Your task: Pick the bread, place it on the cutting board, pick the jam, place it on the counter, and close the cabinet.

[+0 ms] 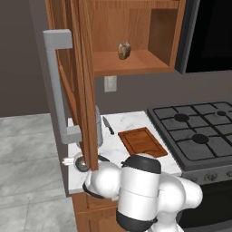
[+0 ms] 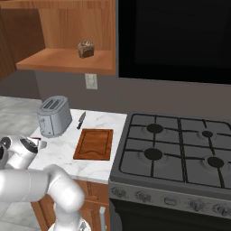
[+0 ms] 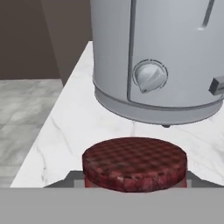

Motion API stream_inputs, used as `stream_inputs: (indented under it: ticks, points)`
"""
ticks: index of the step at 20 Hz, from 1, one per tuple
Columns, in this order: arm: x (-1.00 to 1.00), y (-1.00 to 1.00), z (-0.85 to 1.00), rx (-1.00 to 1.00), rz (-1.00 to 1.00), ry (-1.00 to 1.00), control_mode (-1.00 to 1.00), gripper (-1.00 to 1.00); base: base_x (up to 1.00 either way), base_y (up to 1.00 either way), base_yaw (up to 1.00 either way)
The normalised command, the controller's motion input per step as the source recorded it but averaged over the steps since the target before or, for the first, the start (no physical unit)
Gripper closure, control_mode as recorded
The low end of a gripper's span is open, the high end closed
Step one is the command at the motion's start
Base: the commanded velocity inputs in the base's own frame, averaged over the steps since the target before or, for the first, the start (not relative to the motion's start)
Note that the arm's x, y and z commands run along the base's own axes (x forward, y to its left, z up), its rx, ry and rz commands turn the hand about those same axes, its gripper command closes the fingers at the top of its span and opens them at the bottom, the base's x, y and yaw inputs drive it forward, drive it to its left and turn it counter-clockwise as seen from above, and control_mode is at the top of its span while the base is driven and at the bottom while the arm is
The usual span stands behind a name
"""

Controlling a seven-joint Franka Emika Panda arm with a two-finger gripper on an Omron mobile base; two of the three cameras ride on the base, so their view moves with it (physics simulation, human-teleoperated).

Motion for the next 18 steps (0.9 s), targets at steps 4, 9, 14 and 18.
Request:
stream_inputs:
  ticks: [4,9,14,18]
  points:
    - [0.0,0.0,-0.36,0.0,0.0,0.0,-1.0,1.0,0.0,0.0,0.0]
    - [0.0,0.0,-0.34,0.0,0.0,0.0,-1.0,1.0,0.0,0.0,0.0]
    - [-0.01,0.0,-0.2,0.0,0.0,0.0,-1.0,1.0,0.0,0.0,0.0]
    - [0.0,0.0,-0.02,0.0,0.0,0.0,-1.0,1.0,0.0,0.0,0.0]
